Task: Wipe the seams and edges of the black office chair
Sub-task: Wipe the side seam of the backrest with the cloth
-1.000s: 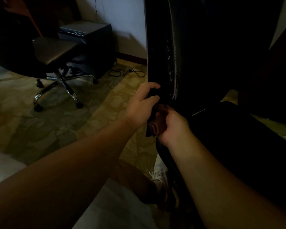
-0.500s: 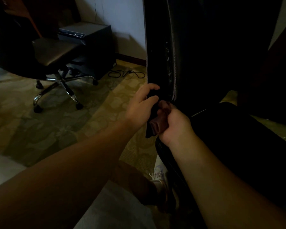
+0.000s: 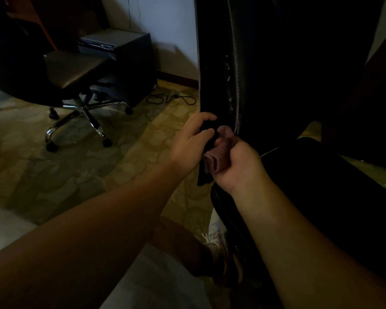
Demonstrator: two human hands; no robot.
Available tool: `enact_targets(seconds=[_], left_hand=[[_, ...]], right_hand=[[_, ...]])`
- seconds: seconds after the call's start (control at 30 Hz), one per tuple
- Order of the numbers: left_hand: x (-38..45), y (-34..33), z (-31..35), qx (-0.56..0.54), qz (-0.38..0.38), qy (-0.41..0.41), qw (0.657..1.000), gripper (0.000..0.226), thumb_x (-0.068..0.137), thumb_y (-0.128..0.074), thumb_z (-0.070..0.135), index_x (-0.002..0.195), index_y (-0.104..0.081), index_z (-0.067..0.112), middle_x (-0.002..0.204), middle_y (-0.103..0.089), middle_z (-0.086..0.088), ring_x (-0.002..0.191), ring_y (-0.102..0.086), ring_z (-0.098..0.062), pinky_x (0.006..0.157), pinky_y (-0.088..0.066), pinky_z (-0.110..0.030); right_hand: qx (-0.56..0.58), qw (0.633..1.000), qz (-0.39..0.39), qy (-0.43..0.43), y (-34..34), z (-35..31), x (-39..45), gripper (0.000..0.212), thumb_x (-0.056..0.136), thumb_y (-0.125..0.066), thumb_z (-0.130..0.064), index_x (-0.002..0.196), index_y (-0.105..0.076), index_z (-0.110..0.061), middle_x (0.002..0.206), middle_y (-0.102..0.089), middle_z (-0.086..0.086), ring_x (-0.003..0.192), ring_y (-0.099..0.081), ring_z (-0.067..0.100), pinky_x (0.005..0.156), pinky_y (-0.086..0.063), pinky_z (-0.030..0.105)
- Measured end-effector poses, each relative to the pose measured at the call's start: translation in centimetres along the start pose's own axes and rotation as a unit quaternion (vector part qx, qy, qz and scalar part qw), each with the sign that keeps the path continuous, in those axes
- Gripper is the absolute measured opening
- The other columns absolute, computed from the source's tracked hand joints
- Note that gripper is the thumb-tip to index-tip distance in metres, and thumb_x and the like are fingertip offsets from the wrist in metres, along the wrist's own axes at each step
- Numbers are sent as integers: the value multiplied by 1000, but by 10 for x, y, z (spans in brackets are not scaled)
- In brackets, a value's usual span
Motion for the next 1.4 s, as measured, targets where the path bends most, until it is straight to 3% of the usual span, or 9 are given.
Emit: enact_targets(seconds=[0.17, 0.3, 0.43, 0.57, 0.8, 0.93, 1.1, 1.23, 1.4], left_hand=[[-2, -1, -1, -7, -2, -4, 1000, 33, 83, -52, 25, 115, -62, 24, 126, -57, -3, 118, -53, -13, 99, -44, -26], [0, -2, 1, -10, -11, -7, 1000, 29, 82, -53, 24, 109, -62, 30, 126, -57, -5, 118, -53, -15, 100, -44, -28], [0, 0, -3, -8, 5, -5, 1000, 31, 81, -54, 25, 111, -63, 27, 128, -57, -7, 121, -53, -19, 105, -45, -36], [2, 0, -3, 8, -7, -12, 1000, 33, 81, -56, 29, 113, -63, 29, 127, -58, -8, 122, -54, -23, 108, -44, -45], [0, -1, -1, 4, -1, -5, 1000, 33, 81, -54, 25, 112, -63, 27, 127, -57, -3, 119, -53, -14, 101, -44, -28], [1, 0, 1, 11, -4, -22, 1000, 34, 77, -59, 33, 110, -63, 31, 125, -58, -7, 120, -54, -19, 103, -44, -34], [0, -1, -2, 1, -5, -10, 1000, 31, 82, -54, 25, 112, -63, 29, 125, -57, -1, 118, -53, -11, 100, -43, -25], [2, 0, -3, 6, -11, -2, 1000, 38, 84, -54, 26, 120, -63, 18, 128, -57, -4, 119, -54, -17, 98, -46, -31], [0, -1, -6, -6, -6, 13, 1000, 39, 82, -55, 26, 120, -62, 21, 130, -56, -6, 113, -57, -15, 85, -47, -21]], right_hand=[[53, 998, -1, -30, 0, 12, -5, 20, 98, -49, -23, 92, -66, -18, 124, -63, 8, 117, -58, 23, 100, -46, 39], [75, 997, -9, -25, -6, -2, -13, 25, 100, -48, -22, 82, -63, -20, 69, -50, -2, 64, -48, 11, 65, -44, 26], [69, 997, 7, -31, -3, 5, -19, 29, 101, -44, -21, 79, -63, -20, 83, -53, 0, 75, -52, 13, 75, -46, 30], [71, 997, -28, 1, -16, -12, -28, 25, 102, -44, -22, 84, -63, -20, 62, -49, -4, 56, -48, 9, 62, -45, 25], [31, 999, 31, -15, 4, 9, -16, 30, 94, -54, -28, 119, -68, -19, 125, -62, 8, 116, -57, 23, 103, -44, 41], [24, 1000, 7, 20, -9, -11, -25, 21, 100, -50, -26, 88, -66, -21, 74, -52, -2, 80, -54, 15, 79, -47, 31], [-24, 998, 56, -20, 10, 6, -20, 21, 97, -55, -24, 111, -69, -17, 105, -60, 4, 99, -58, 18, 82, -49, 32], [-76, 993, 90, 4, 36, 10, -23, 16, 96, -59, -25, 90, -72, -17, 73, -60, -3, 69, -56, 12, 64, -47, 31], [-160, 958, 139, 193, 48, -32, -42, 11, 94, -63, -21, 85, -68, -16, 72, -65, 0, 59, -60, 15, 53, -45, 27]])
Point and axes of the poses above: each hand's wrist, its own x-axis towards the middle knuckle, its own y-axis out of the back of the hand, z = x × y, the point moved 8 cm from there along x, towards the middle knuckle
